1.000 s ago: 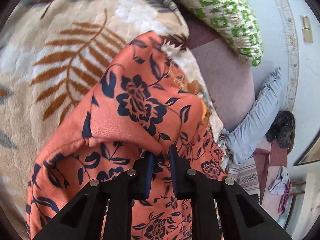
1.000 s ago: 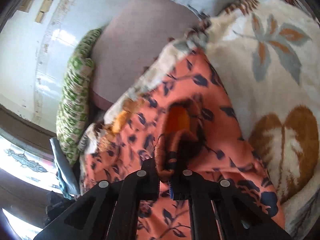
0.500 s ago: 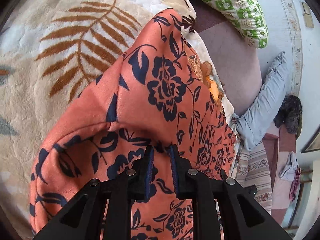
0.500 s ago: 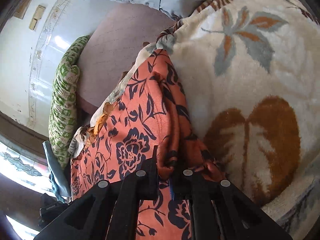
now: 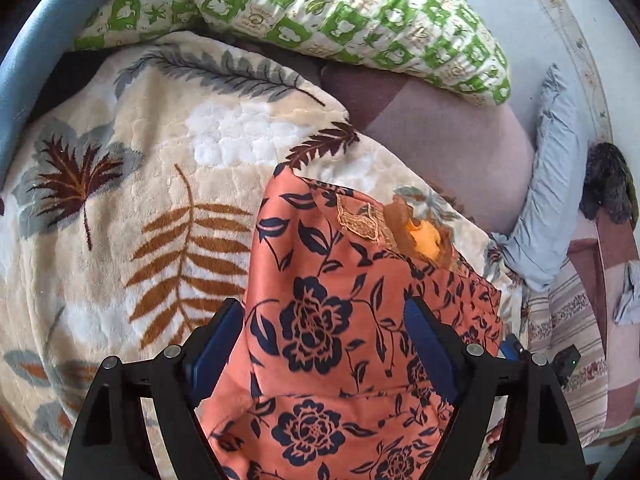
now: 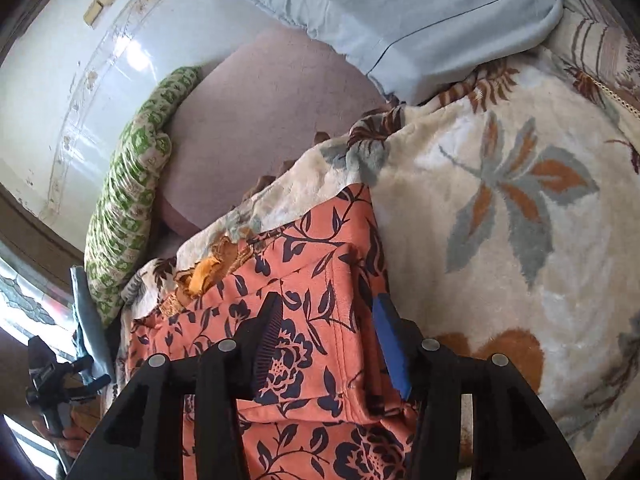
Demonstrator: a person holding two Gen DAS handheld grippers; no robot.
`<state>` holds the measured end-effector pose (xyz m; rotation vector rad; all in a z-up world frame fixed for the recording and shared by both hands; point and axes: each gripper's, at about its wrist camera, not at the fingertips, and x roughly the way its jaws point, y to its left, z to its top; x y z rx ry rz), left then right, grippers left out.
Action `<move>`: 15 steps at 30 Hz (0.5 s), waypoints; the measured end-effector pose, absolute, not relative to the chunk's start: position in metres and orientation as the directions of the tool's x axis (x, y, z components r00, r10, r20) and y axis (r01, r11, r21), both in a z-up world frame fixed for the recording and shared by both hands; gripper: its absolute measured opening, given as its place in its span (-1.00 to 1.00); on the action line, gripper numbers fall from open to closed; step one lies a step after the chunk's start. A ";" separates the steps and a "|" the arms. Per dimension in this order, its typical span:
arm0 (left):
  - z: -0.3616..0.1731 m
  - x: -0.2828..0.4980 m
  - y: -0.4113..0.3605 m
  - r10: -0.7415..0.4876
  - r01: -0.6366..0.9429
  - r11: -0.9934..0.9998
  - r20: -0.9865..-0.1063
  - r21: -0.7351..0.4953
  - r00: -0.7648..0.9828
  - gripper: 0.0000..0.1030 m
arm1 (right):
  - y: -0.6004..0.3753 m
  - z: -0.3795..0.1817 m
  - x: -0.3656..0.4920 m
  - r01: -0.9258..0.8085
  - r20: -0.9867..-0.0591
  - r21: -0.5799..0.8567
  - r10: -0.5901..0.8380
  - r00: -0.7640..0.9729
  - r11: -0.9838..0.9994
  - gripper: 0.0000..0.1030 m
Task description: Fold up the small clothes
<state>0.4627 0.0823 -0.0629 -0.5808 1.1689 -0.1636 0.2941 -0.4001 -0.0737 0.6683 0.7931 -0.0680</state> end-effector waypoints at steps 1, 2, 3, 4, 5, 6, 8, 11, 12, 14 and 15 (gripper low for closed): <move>-0.067 0.470 0.079 -0.395 -0.183 0.852 -0.832 -0.491 0.391 0.58 | -0.397 -0.077 0.299 0.304 -0.689 0.515 0.176 0.703 0.801 -0.05; -0.073 0.475 0.071 -0.373 -0.185 0.865 -0.845 -0.466 0.384 0.58 | -0.394 -0.078 0.303 0.297 -0.690 0.506 0.174 0.702 0.810 -0.05; -0.077 0.480 0.066 -0.351 -0.185 0.878 -0.857 -0.441 0.377 0.58 | -0.391 -0.081 0.308 0.291 -0.699 0.489 0.171 0.694 0.822 -0.05; -0.082 0.486 0.062 -0.332 -0.183 0.890 -0.869 -0.417 0.366 0.58 | -0.387 -0.082 0.313 0.290 -0.712 0.465 0.158 0.684 0.837 -0.05; -0.088 0.491 0.058 -0.317 -0.192 0.897 -0.881 -0.399 0.351 0.58 | -0.383 -0.084 0.317 0.287 -0.723 0.441 0.147 0.675 0.850 -0.05; -0.096 0.496 0.055 -0.315 -0.203 0.896 -0.886 -0.396 0.339 0.58 | -0.379 -0.085 0.321 0.282 -0.733 0.419 0.138 0.666 0.863 -0.05; -0.110 0.502 0.050 -0.326 -0.231 0.885 -0.892 -0.404 0.314 0.53 | -0.371 -0.085 0.328 0.263 -0.750 0.367 0.116 0.651 0.892 -0.17; -0.126 0.511 0.045 -0.313 -0.251 0.888 -0.905 -0.386 0.288 -0.22 | -0.360 -0.080 0.336 0.225 -0.772 0.276 0.076 0.631 0.935 -0.91; -0.125 0.513 0.043 -0.283 -0.248 0.901 -0.916 -0.355 0.284 -0.37 | -0.358 -0.076 0.336 0.211 -0.766 0.275 0.081 0.638 0.938 -0.91; -0.117 0.514 0.048 -0.267 -0.236 0.904 -0.903 -0.356 0.337 -0.64 | -0.361 -0.053 0.327 0.179 -0.695 0.335 0.115 0.710 0.925 -0.91; -0.108 0.513 0.054 -0.269 -0.235 0.897 -0.883 -0.375 0.384 -0.67 | -0.365 -0.039 0.320 0.165 -0.639 0.375 0.125 0.759 0.912 -0.92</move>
